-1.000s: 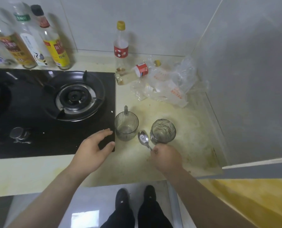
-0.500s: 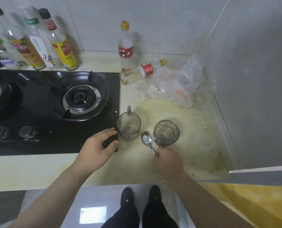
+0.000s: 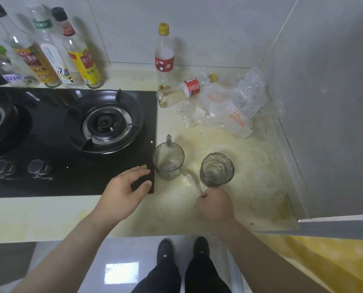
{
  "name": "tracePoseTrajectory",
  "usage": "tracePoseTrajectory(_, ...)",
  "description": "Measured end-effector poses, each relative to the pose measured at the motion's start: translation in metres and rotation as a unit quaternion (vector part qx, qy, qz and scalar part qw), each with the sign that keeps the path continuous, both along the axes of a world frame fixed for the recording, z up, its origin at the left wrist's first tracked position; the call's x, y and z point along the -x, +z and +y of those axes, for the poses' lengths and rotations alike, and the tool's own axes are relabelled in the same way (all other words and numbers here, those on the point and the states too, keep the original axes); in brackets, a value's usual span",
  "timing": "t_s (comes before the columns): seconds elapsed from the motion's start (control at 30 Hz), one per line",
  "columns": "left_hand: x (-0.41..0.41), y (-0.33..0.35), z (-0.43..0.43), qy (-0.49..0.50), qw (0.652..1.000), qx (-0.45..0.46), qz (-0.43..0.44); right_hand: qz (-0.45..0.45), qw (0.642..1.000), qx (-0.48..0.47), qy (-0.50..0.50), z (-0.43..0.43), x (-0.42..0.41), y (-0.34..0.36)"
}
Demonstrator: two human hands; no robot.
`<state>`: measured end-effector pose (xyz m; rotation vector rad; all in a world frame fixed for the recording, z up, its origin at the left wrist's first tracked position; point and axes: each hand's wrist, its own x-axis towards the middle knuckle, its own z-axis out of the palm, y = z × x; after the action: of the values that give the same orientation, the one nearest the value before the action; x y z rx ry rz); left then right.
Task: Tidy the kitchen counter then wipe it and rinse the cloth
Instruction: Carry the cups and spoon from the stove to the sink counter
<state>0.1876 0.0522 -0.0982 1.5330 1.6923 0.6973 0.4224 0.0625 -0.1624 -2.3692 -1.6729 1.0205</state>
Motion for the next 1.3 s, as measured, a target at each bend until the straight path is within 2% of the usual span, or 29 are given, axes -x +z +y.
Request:
tracePoseTrajectory(0.17,0.004,0.004,0.000,-0.008,1.000,-0.002,0.007,0.159,0.984,0.012,-0.082,-0.001,-0.006,0.022)
tracePoseTrajectory(0.27,0.005,0.008,0.001,-0.007,1.000,-0.008,0.006,0.188,0.980,0.009,-0.070,-0.003,-0.016,0.047)
tracePoseTrajectory(0.5,0.001,0.009,0.009,0.016,0.999,-0.003,-0.028,0.127,0.986,-0.089,0.059,-0.010,-0.027,0.099)
tracePoseTrajectory(0.67,-0.002,0.000,0.022,0.019,0.997,0.034,-0.060,0.173,0.980,-0.082,0.055,0.001,-0.015,0.118)
tracePoseTrajectory(0.77,0.003,-0.010,0.029,0.005,0.997,0.046,-0.062,0.183,0.981,-0.033,0.055,0.016,-0.006,0.131)
tracePoseTrajectory(0.87,0.005,-0.014,0.033,-0.012,0.997,0.052,-0.051,0.161,0.984,0.001,0.080,0.031,0.002,0.139)
tracePoseTrajectory(0.97,0.005,-0.016,0.035,-0.019,0.998,0.043,-0.044,0.156,0.986,-0.012,0.064,0.043,0.009,0.141)
tracePoseTrajectory(1.1,0.004,-0.017,0.037,-0.023,0.999,0.031,-0.035,0.095,0.987,-0.050,0.123,0.061,0.022,0.139)
tracePoseTrajectory(1.3,0.000,-0.016,0.041,-0.035,0.999,0.015,-0.036,0.046,0.983,-0.028,0.177,0.085,0.042,0.136)
